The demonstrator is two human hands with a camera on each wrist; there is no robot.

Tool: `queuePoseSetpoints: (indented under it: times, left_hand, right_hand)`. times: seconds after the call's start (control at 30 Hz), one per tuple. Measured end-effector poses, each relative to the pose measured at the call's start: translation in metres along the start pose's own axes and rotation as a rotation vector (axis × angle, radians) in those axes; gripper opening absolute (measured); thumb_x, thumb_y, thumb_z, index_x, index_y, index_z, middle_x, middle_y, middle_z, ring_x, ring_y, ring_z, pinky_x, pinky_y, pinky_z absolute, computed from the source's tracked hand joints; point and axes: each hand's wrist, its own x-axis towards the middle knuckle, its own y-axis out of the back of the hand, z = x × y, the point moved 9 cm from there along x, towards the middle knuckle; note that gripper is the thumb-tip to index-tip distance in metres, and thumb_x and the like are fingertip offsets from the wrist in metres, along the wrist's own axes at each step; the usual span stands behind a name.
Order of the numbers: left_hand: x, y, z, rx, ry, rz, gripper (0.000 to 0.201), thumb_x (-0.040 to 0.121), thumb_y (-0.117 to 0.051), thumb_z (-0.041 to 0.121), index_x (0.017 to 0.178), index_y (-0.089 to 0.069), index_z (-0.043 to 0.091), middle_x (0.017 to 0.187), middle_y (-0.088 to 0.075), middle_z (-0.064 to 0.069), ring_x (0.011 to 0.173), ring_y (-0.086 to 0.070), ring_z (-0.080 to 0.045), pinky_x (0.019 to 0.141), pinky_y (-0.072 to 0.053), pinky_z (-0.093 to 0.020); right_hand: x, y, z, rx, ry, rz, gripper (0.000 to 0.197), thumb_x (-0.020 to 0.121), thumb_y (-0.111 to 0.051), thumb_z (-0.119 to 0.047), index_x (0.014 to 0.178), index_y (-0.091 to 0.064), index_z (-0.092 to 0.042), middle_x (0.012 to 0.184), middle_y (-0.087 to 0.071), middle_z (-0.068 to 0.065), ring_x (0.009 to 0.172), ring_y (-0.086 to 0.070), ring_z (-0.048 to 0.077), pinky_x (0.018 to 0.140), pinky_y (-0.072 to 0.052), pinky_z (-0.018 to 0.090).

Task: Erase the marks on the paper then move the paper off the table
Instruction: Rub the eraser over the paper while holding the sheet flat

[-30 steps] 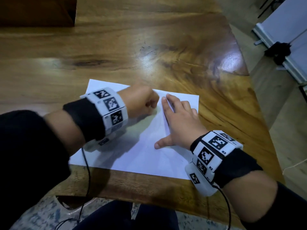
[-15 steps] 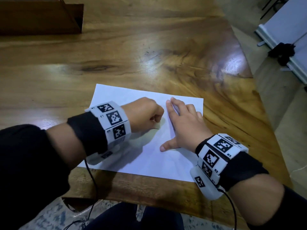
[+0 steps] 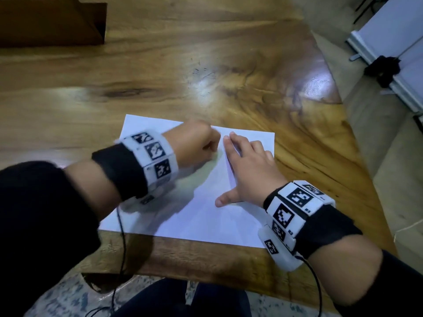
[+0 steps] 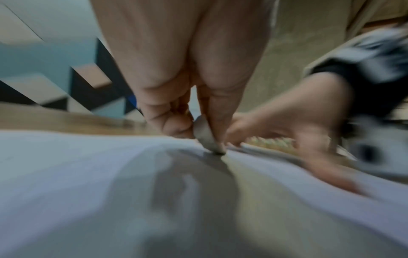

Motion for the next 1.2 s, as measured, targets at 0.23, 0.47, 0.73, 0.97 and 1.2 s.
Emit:
queuePoseSetpoints:
  times: [0.23, 0.47, 0.73, 0.97, 1.2]
  left_hand:
    - [-0.042, -0.026, 0.004, -0.030, -0.120, -0.109, 0.013, 0.080, -0.058, 0.022, 0.074, -0.063, 0.011, 0.081, -0.059, -0.010, 0.076, -0.055, -0.026, 0.068, -0.042, -0.028]
    - [0.001, 0.002, 0.000, -0.016, -0.006, 0.041, 0.011, 0.080, -0.060, 0.013, 0.088, -0.066, 0.009, 0.085, -0.060, -0.009, 0.082, -0.056, -0.028, 0.073, -0.042, -0.028]
    - [-0.047, -0.029, 0.005, -0.070, -0.031, -0.069, 0.009, 0.082, -0.058, 0.019, 0.080, -0.064, 0.011, 0.082, -0.050, -0.002, 0.080, -0.056, -0.026, 0.071, -0.037, -0.026]
    - [-0.037, -0.027, 0.003, 0.007, 0.034, -0.200, 0.007, 0.078, -0.062, 0.021, 0.083, -0.063, 0.018, 0.068, -0.049, 0.008, 0.067, -0.049, -0.014, 0.061, -0.032, -0.023]
    - [0.019, 0.029, -0.011, -0.009, 0.190, 0.111, 0.013, 0.077, -0.065, 0.016, 0.089, -0.065, 0.010, 0.071, -0.052, 0.002, 0.073, -0.047, -0.018, 0.065, -0.033, -0.024]
  right_hand:
    - [0.000, 0.000, 0.000, -0.005, 0.001, -0.015, 0.133, 0.058, -0.073, -0.068, 0.150, 0.009, -0.018, 0.157, 0.011, -0.005, 0.137, -0.010, 0.024, 0.108, -0.019, 0.037]
    - [-0.001, 0.001, -0.001, -0.011, 0.000, -0.008, 0.131, 0.058, -0.072, -0.068, 0.150, 0.007, -0.019, 0.157, 0.009, -0.005, 0.135, -0.012, 0.024, 0.107, -0.020, 0.037]
    - [0.000, 0.002, 0.001, 0.012, 0.014, -0.006, 0.132, 0.057, -0.075, -0.066, 0.150, 0.007, -0.019, 0.156, 0.009, -0.006, 0.136, -0.011, 0.022, 0.108, -0.020, 0.036]
    - [0.001, 0.005, 0.010, 0.087, 0.032, -0.001, 0.129, 0.058, -0.081, -0.054, 0.151, -0.001, -0.017, 0.157, 0.007, -0.011, 0.137, -0.011, 0.018, 0.110, -0.021, 0.032]
    - [0.000, 0.008, 0.008, 0.051, 0.029, -0.010, 0.127, 0.059, -0.080, -0.055, 0.151, -0.002, -0.017, 0.157, 0.007, -0.010, 0.137, -0.011, 0.019, 0.109, -0.022, 0.035]
